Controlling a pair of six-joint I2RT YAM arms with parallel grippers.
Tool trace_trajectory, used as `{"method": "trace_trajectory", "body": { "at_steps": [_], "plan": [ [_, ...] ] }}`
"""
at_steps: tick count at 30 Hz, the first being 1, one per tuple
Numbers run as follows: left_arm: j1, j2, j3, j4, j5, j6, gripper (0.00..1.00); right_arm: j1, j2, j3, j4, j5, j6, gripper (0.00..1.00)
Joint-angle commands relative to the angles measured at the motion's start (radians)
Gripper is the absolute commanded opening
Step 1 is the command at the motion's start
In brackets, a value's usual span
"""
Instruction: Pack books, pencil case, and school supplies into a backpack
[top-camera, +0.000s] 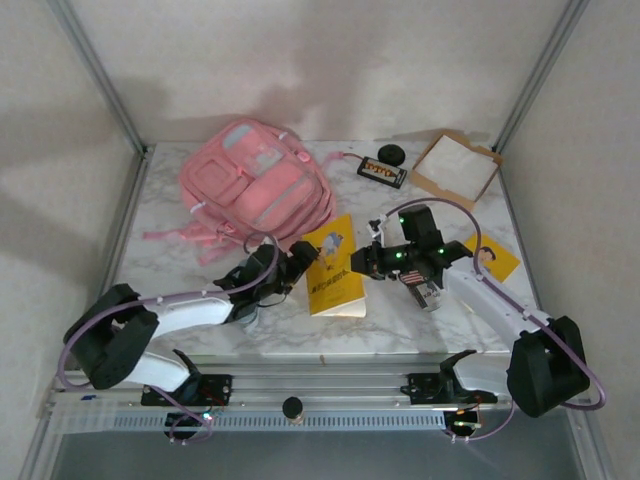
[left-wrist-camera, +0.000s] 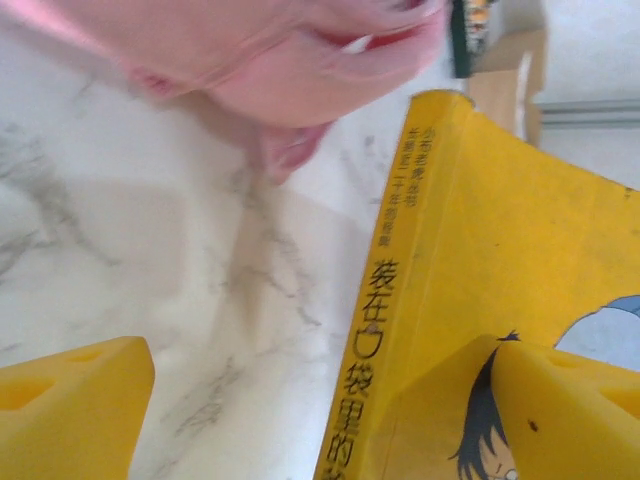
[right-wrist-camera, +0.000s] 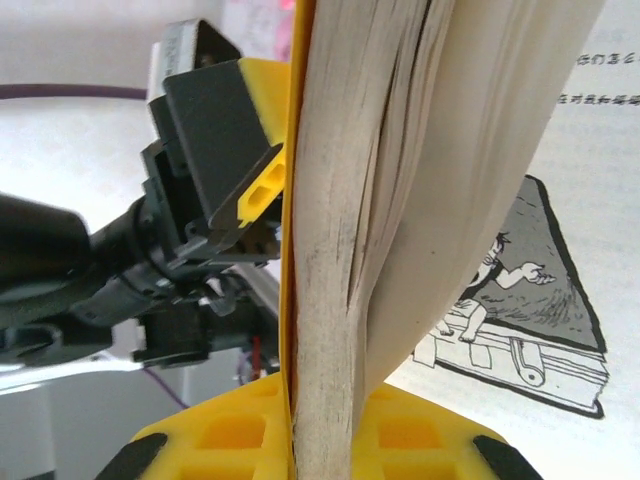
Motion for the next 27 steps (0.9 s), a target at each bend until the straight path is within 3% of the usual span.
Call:
{"method": "trace_trajectory", "body": {
  "at_steps": [1, 7, 11, 21, 25, 27],
  "plan": [
    [0.032, -0.041, 0.003, 0.142, 0.151, 0.074, 0.84, -0.006, -0.007, 0.052, 0.119, -0.160, 0.034, 0.08],
    [0.049, -0.098, 0.023, 0.241, 0.321, 0.154, 0.77, -0.024, 0.034, 0.081, 0.171, -0.261, 0.028, 0.09],
    [0.055, -0.156, 0.040, 0.206, 0.373, 0.200, 0.72, -0.058, 0.081, 0.124, 0.075, -0.266, -0.059, 0.09],
    [0.057, -0.172, 0.066, 0.193, 0.392, 0.233, 0.34, -0.096, 0.124, 0.223, -0.113, -0.245, -0.201, 0.11],
    [0.058, -0.155, 0.077, 0.194, 0.395, 0.229, 0.16, -0.097, 0.131, 0.244, -0.123, -0.206, -0.204, 0.20],
    [0.057, -0.148, 0.087, 0.192, 0.394, 0.225, 0.05, -0.097, 0.135, 0.254, -0.127, -0.175, -0.198, 0.33]
  ]
}}
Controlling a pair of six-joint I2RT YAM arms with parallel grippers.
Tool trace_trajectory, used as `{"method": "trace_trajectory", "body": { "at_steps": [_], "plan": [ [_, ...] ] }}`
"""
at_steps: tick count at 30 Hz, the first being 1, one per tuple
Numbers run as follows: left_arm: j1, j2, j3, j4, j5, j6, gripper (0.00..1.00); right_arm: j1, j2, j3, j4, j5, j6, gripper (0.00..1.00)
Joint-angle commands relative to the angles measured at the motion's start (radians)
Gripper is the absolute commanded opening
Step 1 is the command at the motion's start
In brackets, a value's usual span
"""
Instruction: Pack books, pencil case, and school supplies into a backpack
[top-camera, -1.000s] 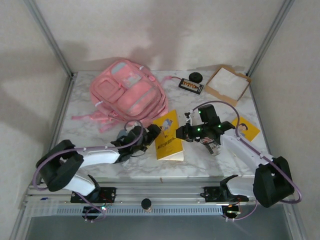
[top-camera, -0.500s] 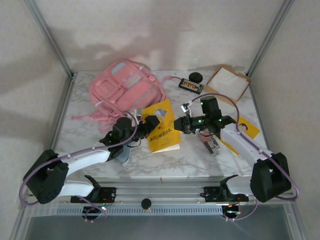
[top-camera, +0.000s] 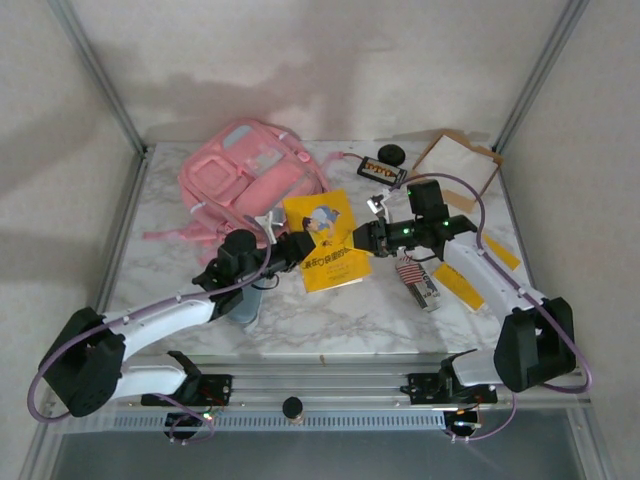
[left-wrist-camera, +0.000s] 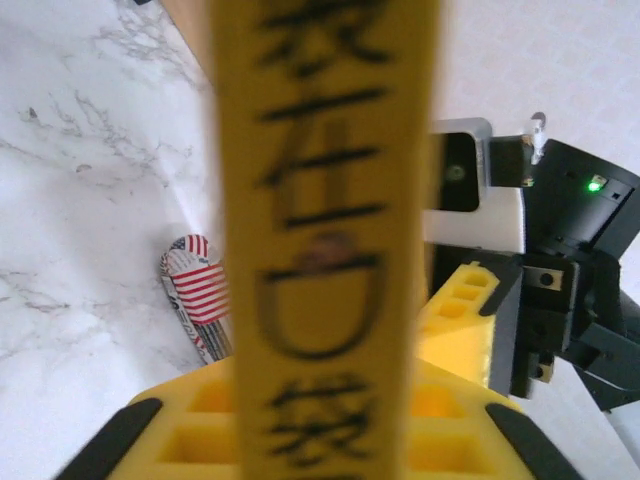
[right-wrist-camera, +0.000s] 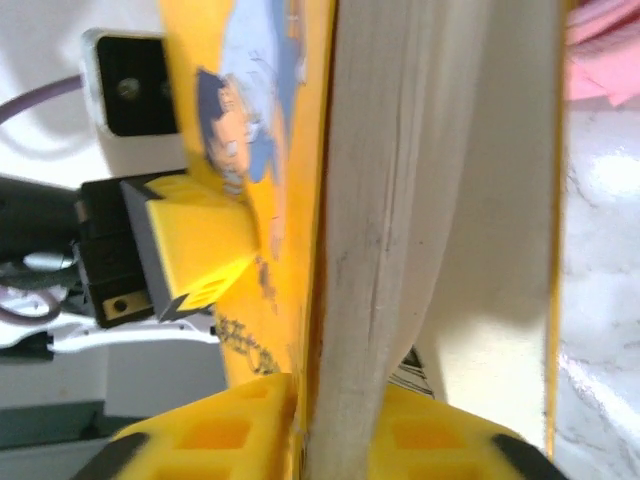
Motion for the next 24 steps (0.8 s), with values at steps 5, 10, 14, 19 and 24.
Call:
{"method": "trace_trajectory", "body": {
  "at_steps": [5, 10, 14, 19, 24],
  "plan": [
    [0.001, 0.029, 0.072, 0.038, 0.004, -0.013, 0.00, -0.040, -0.033, 0.068, -0.010, 0.130, 0.011, 0.65],
    [0.009, 0.068, 0.090, 0.162, -0.059, -0.116, 0.00, -0.138, -0.133, 0.045, -0.034, 0.273, 0.081, 0.99],
    [0.009, 0.131, 0.104, 0.351, -0.134, -0.243, 0.00, -0.146, -0.233, -0.041, 0.063, 0.253, 0.207, 0.99],
    [0.003, 0.170, 0.125, 0.484, -0.289, -0.358, 0.00, -0.146, -0.365, -0.218, 0.293, 0.256, 0.450, 0.99],
    [-0.024, 0.155, 0.158, 0.427, -0.407, -0.358, 0.00, -0.090, -0.430, -0.327, 0.596, 0.292, 0.691, 0.99]
  ]
}}
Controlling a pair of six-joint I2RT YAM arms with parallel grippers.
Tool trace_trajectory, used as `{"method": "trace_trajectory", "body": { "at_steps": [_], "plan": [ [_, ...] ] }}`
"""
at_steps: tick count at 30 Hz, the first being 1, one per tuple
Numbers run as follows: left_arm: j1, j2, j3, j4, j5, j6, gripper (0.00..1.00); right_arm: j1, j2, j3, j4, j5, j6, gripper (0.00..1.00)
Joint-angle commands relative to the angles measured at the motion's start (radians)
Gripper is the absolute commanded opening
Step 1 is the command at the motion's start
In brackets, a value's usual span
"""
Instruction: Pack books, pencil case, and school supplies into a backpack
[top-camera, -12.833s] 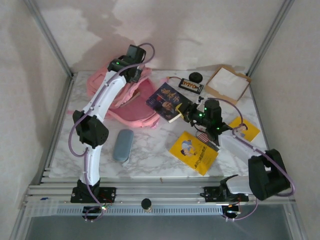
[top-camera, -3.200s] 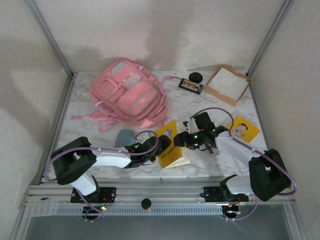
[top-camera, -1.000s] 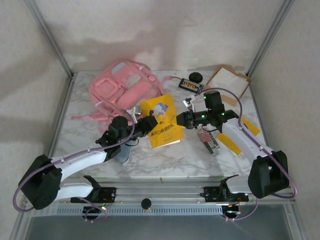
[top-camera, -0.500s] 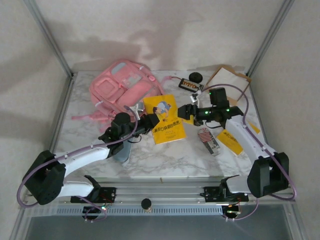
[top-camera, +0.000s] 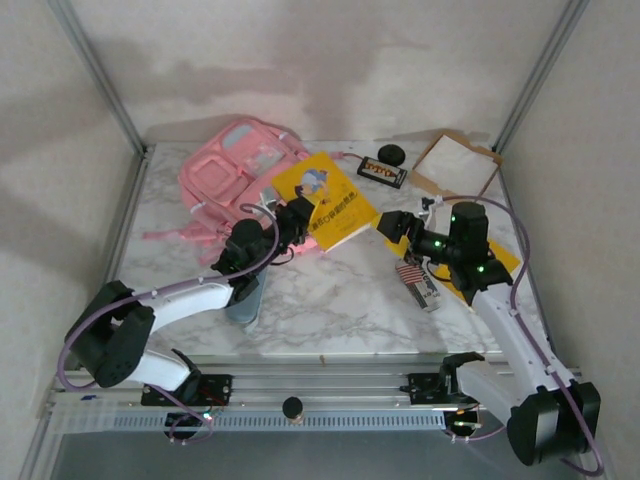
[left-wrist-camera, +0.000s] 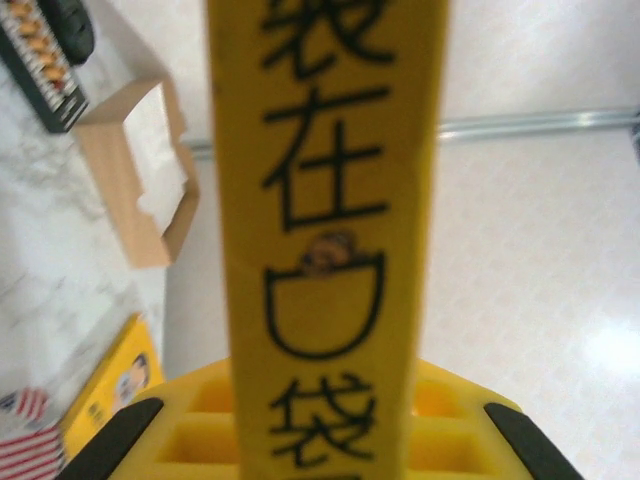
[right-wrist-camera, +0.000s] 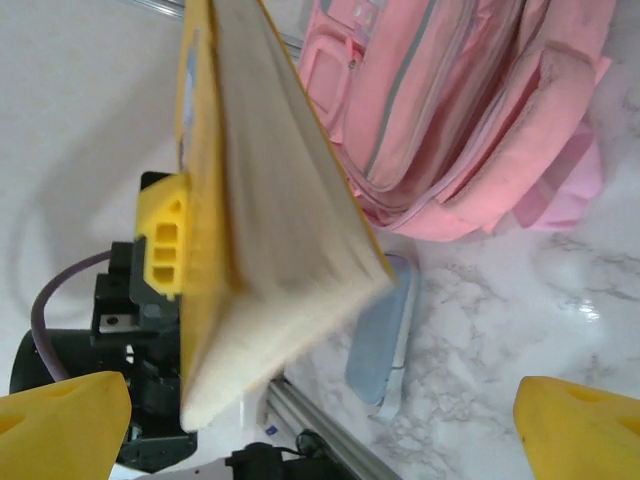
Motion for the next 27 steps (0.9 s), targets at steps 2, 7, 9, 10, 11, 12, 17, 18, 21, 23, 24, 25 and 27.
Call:
{"method": "trace_trajectory", "body": {
  "at_steps": [2, 7, 9, 10, 11, 12, 17, 18, 21, 23, 24, 25, 27],
  "plan": [
    [-0.032, -0.028, 0.065, 0.102, -0.136, -0.044, 0.00, 0.058, -0.010, -0.084, 0.369, 0.054, 0.283, 0.99],
    [-0.079, -0.014, 0.099, 0.081, -0.171, -0.051, 0.00, 0.128, 0.052, -0.112, 0.677, 0.133, 0.426, 0.99],
    [-0.098, -0.009, 0.104, 0.068, -0.188, -0.045, 0.00, 0.141, 0.072, -0.102, 0.728, 0.170, 0.449, 0.99],
    [-0.105, -0.007, 0.107, 0.062, -0.193, -0.044, 0.00, 0.141, 0.076, -0.106, 0.756, 0.193, 0.466, 0.99],
    [-0.109, -0.006, 0.112, 0.055, -0.191, -0.040, 0.00, 0.141, 0.080, -0.110, 0.776, 0.212, 0.480, 0.99],
    [-0.111, -0.007, 0.116, 0.034, -0.187, -0.035, 0.00, 0.141, 0.084, -0.105, 0.800, 0.228, 0.487, 0.97],
    [-0.121, -0.025, 0.137, -0.125, -0.212, 0.036, 0.00, 0.144, 0.087, -0.016, 0.657, 0.289, 0.407, 0.77],
    [-0.123, -0.028, 0.137, -0.138, -0.218, 0.048, 0.00, 0.145, 0.079, -0.015, 0.638, 0.312, 0.398, 0.71],
    [-0.126, -0.036, 0.155, -0.217, -0.237, 0.085, 0.00, 0.147, 0.060, 0.001, 0.556, 0.376, 0.350, 0.48],
    [-0.129, -0.035, 0.161, -0.240, -0.247, 0.103, 0.00, 0.148, 0.058, 0.007, 0.544, 0.391, 0.330, 0.38],
    [-0.131, -0.034, 0.161, -0.239, -0.248, 0.109, 0.00, 0.149, 0.062, 0.015, 0.533, 0.393, 0.314, 0.33],
    [-0.132, -0.032, 0.162, -0.239, -0.248, 0.111, 0.00, 0.150, 0.069, 0.027, 0.510, 0.392, 0.295, 0.29],
    [-0.131, -0.028, 0.171, -0.238, -0.243, 0.123, 0.00, 0.150, 0.077, 0.043, 0.465, 0.400, 0.258, 0.18]
  ]
}}
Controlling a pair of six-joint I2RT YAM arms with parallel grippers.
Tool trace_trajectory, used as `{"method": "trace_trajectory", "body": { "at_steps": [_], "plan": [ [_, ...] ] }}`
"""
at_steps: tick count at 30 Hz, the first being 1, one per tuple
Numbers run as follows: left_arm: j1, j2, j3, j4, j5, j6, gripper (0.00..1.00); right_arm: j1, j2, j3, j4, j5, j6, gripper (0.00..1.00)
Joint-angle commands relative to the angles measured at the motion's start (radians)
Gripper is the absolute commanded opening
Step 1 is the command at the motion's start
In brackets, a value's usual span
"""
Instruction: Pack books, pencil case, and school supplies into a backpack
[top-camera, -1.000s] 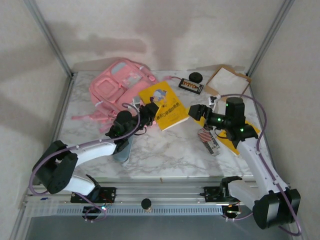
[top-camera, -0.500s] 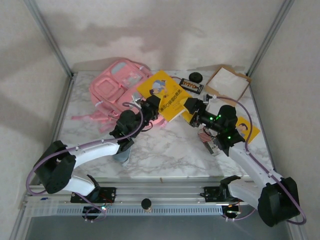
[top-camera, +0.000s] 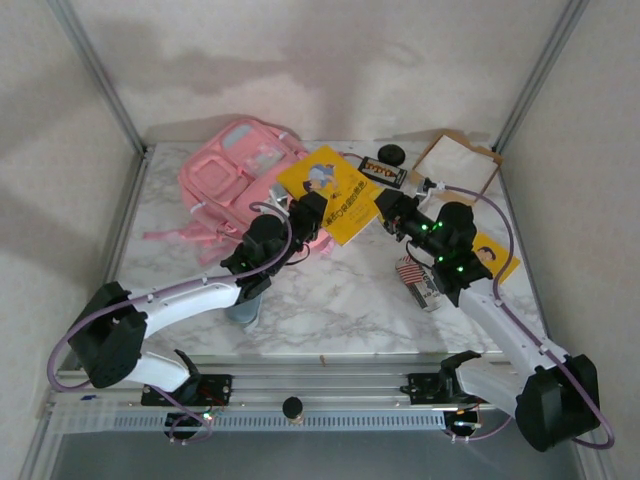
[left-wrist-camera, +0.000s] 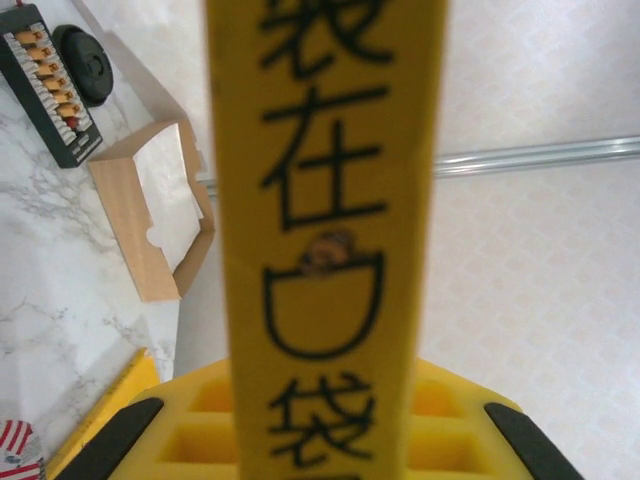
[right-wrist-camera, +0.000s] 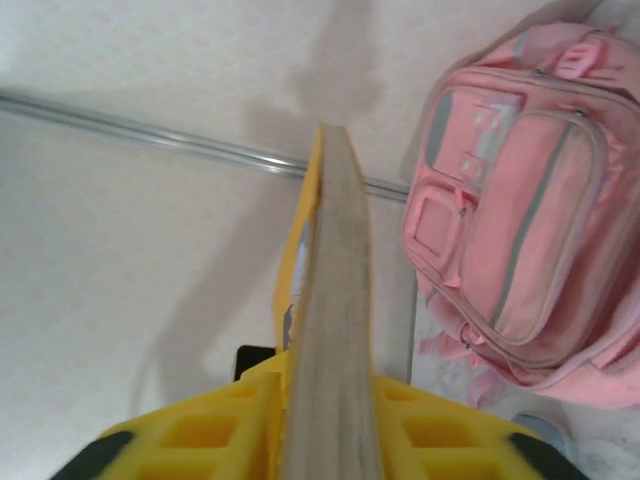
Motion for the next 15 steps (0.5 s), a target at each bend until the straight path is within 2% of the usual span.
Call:
{"method": "trace_trajectory", "body": {
  "at_steps": [1, 4, 5, 7, 8, 9, 12, 15],
  "plan": [
    [-0.007, -0.023, 0.044, -0.034, -0.018, 0.068, 0.00, 0.008, -0.009, 0.071, -0.032, 0.059, -0.098, 0.13],
    [-0.007, -0.023, 0.075, -0.084, -0.007, 0.109, 0.00, -0.001, -0.008, 0.078, -0.058, 0.066, -0.135, 0.02],
    [-0.005, -0.025, 0.083, -0.097, 0.001, 0.130, 0.09, -0.005, -0.006, 0.078, -0.052, 0.058, -0.143, 0.00],
    [0.013, -0.035, 0.113, -0.167, 0.050, 0.210, 0.42, -0.030, 0.006, 0.095, -0.078, 0.024, -0.165, 0.00],
    [0.019, -0.046, 0.128, -0.215, 0.059, 0.264, 0.53, -0.048, 0.010, 0.101, -0.095, 0.011, -0.169, 0.00],
    [0.026, -0.058, 0.146, -0.295, 0.062, 0.345, 0.59, -0.075, 0.008, 0.099, -0.102, -0.009, -0.172, 0.00],
    [0.051, -0.055, 0.243, -0.591, 0.044, 0.604, 0.65, -0.151, -0.011, 0.101, -0.169, -0.034, -0.218, 0.00],
    [0.059, 0.019, 0.388, -0.903, -0.107, 0.848, 0.65, -0.228, -0.026, 0.090, -0.239, -0.081, -0.256, 0.00]
  ]
}}
